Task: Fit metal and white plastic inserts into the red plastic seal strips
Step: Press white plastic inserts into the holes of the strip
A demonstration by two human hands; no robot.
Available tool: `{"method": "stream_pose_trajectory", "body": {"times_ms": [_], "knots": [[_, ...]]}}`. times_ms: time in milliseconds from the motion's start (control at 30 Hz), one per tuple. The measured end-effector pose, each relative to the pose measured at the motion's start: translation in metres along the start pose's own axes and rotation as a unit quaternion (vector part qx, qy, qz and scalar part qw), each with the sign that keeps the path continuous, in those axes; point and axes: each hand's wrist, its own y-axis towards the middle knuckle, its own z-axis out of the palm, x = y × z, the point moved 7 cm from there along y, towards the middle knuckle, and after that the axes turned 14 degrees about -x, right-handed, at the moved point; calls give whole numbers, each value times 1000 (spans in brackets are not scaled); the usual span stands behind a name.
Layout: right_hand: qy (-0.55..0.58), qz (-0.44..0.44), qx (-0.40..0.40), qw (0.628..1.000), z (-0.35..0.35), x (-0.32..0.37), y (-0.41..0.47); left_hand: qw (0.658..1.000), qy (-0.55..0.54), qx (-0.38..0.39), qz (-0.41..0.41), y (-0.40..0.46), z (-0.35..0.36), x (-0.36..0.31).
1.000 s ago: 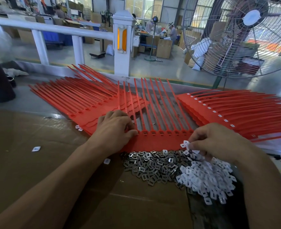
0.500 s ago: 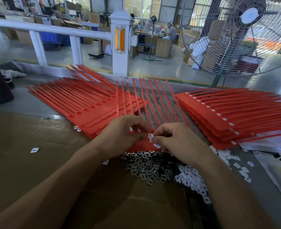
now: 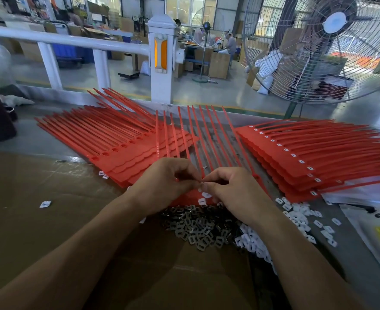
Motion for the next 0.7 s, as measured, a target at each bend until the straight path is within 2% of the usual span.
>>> {"method": "stream_pose_trajectory", "body": {"times_ms": [267, 500, 700], "knots": [[6, 9, -6, 1000, 1, 0, -1, 999, 21, -25, -6, 0, -4, 2], [-41, 17, -63, 997, -8, -9, 2, 986, 150, -65, -23, 8, -41, 18], [-63, 19, -73, 995, -8, -12, 5, 968, 247, -43, -21, 7, -64, 25]]}}
